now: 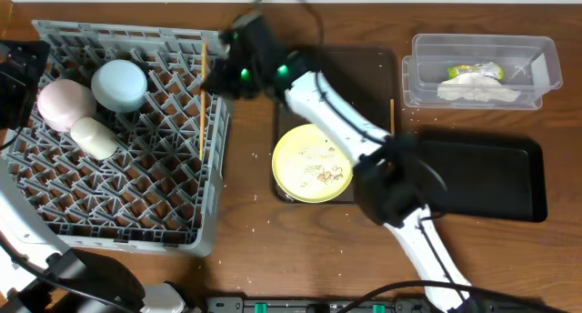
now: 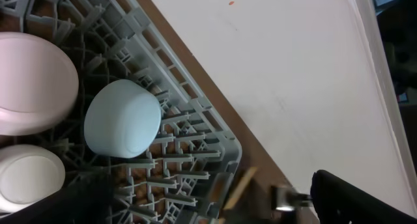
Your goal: Sort waste into correct bins and load items into the dishwasher
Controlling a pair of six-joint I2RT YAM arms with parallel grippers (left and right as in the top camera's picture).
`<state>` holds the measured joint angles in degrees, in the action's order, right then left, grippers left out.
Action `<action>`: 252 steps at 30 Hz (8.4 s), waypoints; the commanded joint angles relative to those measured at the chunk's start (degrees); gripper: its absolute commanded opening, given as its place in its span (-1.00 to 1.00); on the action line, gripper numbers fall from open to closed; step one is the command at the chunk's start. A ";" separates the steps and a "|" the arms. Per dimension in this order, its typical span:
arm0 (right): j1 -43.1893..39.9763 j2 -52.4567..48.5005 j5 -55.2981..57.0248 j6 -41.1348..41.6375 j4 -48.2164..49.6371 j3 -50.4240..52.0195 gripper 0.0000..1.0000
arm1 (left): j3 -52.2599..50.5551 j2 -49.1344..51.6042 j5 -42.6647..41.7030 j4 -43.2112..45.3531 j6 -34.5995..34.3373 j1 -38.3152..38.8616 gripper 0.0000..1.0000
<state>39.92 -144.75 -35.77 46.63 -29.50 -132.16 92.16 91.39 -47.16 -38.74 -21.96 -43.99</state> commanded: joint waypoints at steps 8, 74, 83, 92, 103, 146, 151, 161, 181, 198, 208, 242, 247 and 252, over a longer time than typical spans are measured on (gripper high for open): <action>-1.01 0.79 -1.64 -4.31 -1.84 -0.15 0.41 | 0.00 -1.05 0.31 -0.02 1.38 -0.09 0.94; -26.45 0.26 34.95 -33.48 -56.85 9.53 -0.26 | 0.00 -1.05 6.32 -0.26 1.38 -0.09 0.96; -26.47 0.31 34.56 -35.19 -56.65 10.29 -0.31 | 0.00 -1.05 6.32 -0.26 1.38 -0.09 0.96; -26.43 0.52 28.63 -35.12 -60.11 4.81 -0.49 | 0.00 -1.05 6.32 -0.24 1.38 -0.09 0.96; -28.33 0.52 32.15 -35.17 -64.06 -4.02 -0.01 | 0.00 -1.05 6.29 -0.28 1.36 -0.09 0.96; -28.04 0.42 15.67 -33.33 -53.59 7.28 -0.98 | 0.00 -1.05 6.34 -0.24 1.38 -0.09 0.96; -27.89 0.44 -0.28 -30.08 -52.04 -3.52 -0.98 | 0.00 -1.05 6.32 -0.24 1.36 -0.09 0.96; -21.40 0.42 -16.11 -1.86 -18.40 -9.86 -0.98 | 0.00 -1.05 6.29 -0.37 1.36 -0.09 0.96; -18.32 0.39 16.26 -29.57 -31.61 -9.44 -0.24 | 0.00 -1.05 6.34 -1.29 1.38 -0.09 0.96; -10.95 -4.28 30.38 -50.36 -29.83 -8.31 -0.04 | 0.00 -1.05 6.32 -1.14 1.38 -0.09 0.96; -11.23 -8.17 30.18 -50.58 -29.70 -8.28 -0.15 | 0.00 -1.05 6.32 -1.14 1.38 -0.09 0.96; -7.02 2.38 10.56 -3.32 -17.27 -21.18 -0.97 | 0.00 -1.07 6.32 -1.38 1.36 -0.09 0.96; -3.41 0.61 11.28 6.82 -11.74 -17.57 -0.98 | 0.00 -1.07 6.32 -1.77 1.36 -0.09 0.96; -2.16 0.55 11.06 12.68 -10.16 -10.34 -0.98 | 0.00 -1.05 6.32 -1.75 1.38 -0.09 0.96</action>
<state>37.76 -142.74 -23.97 51.48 -40.07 -145.67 92.16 91.39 -41.34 -40.45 -21.93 -43.99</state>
